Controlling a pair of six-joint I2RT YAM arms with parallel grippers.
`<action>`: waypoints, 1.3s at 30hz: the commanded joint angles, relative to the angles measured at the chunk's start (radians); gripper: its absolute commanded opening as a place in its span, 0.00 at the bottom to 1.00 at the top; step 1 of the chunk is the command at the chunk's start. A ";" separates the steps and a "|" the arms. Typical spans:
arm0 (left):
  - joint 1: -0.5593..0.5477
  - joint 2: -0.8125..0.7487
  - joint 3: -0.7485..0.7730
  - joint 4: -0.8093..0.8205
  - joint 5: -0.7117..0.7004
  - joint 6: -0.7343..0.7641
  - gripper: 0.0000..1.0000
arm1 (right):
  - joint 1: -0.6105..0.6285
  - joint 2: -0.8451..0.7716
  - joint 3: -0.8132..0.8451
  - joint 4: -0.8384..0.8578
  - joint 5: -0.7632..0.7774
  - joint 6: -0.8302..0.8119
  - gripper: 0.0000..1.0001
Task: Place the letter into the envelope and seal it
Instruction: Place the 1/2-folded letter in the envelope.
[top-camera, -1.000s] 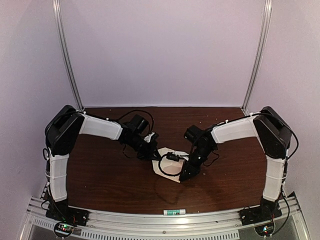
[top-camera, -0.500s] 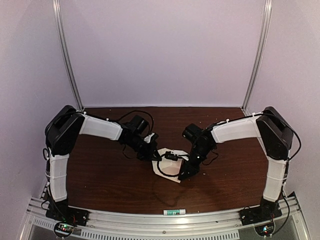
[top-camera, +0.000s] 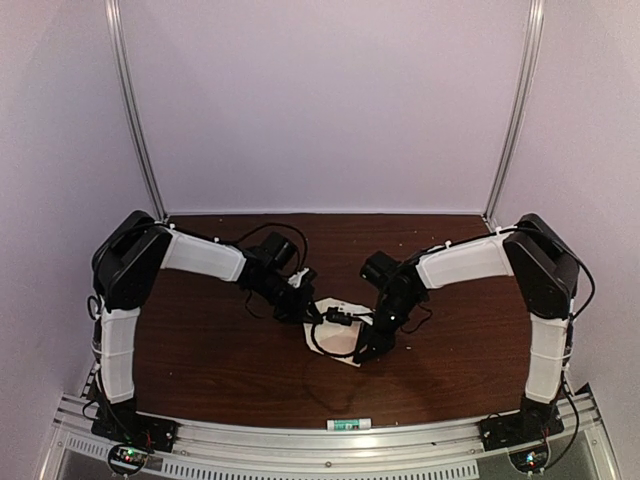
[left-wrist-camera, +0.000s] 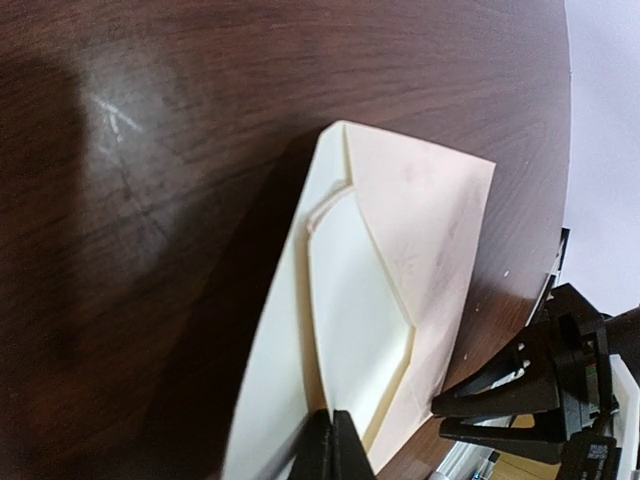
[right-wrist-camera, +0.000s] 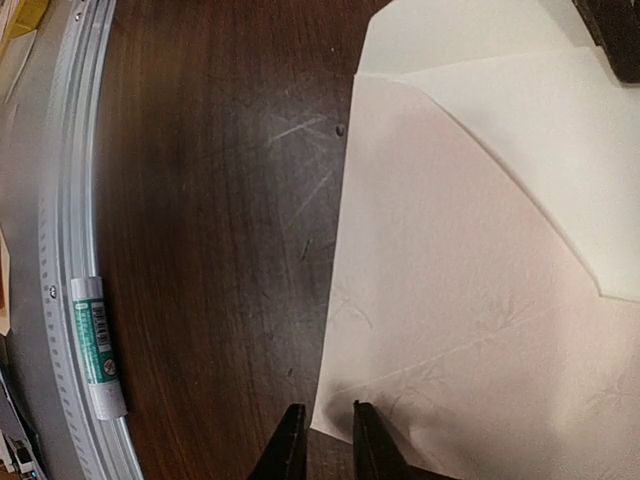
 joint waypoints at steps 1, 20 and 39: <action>0.025 0.031 0.030 -0.039 0.017 0.052 0.00 | 0.004 0.025 -0.048 -0.038 0.077 -0.021 0.17; 0.052 0.085 0.096 -0.121 0.108 0.111 0.00 | -0.026 -0.043 -0.014 -0.043 0.097 -0.010 0.19; 0.052 0.096 0.117 -0.136 0.120 0.108 0.00 | -0.105 -0.106 -0.013 0.154 0.377 0.011 0.41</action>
